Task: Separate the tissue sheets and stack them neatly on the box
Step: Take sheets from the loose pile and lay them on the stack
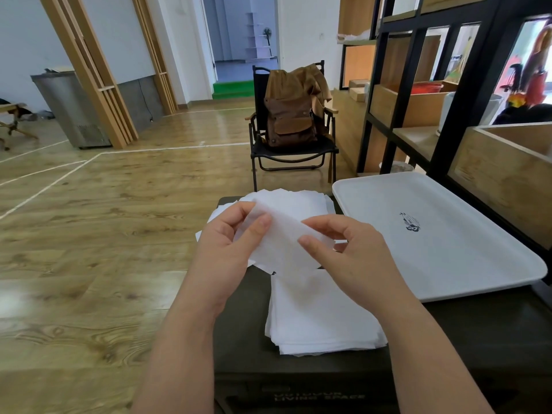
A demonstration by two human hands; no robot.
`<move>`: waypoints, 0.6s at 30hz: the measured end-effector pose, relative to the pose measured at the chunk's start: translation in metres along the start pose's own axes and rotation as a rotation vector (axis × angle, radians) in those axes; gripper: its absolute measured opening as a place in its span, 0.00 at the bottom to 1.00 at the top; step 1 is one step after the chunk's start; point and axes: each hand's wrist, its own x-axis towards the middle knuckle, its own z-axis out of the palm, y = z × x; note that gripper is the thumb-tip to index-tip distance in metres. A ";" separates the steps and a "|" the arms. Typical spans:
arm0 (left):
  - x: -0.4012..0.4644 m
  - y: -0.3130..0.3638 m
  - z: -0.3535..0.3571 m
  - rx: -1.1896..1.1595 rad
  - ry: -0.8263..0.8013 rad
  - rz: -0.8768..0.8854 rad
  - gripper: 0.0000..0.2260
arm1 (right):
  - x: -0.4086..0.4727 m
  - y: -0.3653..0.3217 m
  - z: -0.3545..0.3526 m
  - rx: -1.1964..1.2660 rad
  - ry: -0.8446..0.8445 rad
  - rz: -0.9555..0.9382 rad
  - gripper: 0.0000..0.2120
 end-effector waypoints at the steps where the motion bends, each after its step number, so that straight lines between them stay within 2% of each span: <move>1: 0.000 0.000 0.000 0.003 -0.005 0.010 0.05 | 0.000 0.000 0.000 -0.009 -0.007 0.004 0.08; 7: 0.000 -0.001 -0.003 0.001 -0.009 0.018 0.04 | 0.000 -0.001 -0.002 -0.014 -0.003 -0.005 0.06; 10: 0.001 -0.001 -0.006 0.060 0.124 0.017 0.08 | 0.000 -0.003 -0.004 -0.009 0.015 -0.002 0.06; 12: 0.002 -0.002 -0.009 0.184 0.242 0.048 0.14 | -0.001 -0.004 -0.006 -0.006 0.019 -0.006 0.06; 14: 0.000 -0.002 -0.010 0.400 0.296 0.127 0.15 | -0.002 -0.005 -0.007 -0.018 0.027 -0.025 0.05; 18: -0.001 -0.003 -0.008 0.665 0.218 0.327 0.15 | -0.002 -0.006 -0.006 -0.078 0.013 -0.043 0.03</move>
